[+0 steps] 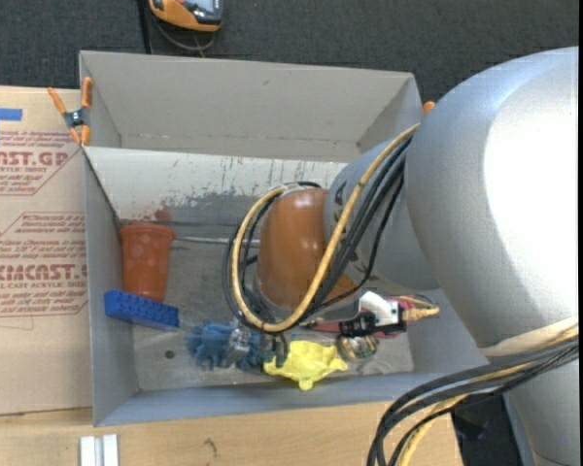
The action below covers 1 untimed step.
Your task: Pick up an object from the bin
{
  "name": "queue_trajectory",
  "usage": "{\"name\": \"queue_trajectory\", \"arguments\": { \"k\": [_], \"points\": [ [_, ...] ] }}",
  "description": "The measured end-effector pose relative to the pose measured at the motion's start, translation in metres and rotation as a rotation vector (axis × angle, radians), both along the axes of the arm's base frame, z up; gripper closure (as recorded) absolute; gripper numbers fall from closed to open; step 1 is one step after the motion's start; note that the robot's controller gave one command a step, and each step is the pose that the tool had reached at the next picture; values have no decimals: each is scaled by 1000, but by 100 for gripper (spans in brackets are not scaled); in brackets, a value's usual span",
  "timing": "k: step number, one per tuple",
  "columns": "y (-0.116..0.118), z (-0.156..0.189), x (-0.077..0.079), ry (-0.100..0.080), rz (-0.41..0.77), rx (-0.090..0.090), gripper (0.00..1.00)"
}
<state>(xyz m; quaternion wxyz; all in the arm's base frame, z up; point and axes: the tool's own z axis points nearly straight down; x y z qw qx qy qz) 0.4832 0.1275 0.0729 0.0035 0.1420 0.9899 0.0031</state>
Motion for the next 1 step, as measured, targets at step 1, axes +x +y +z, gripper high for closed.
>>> {"name": "queue_trajectory", "arguments": {
  "k": [1],
  "points": [
    [0, 0, 0, 0, 1, 0, 100]
  ]
}}
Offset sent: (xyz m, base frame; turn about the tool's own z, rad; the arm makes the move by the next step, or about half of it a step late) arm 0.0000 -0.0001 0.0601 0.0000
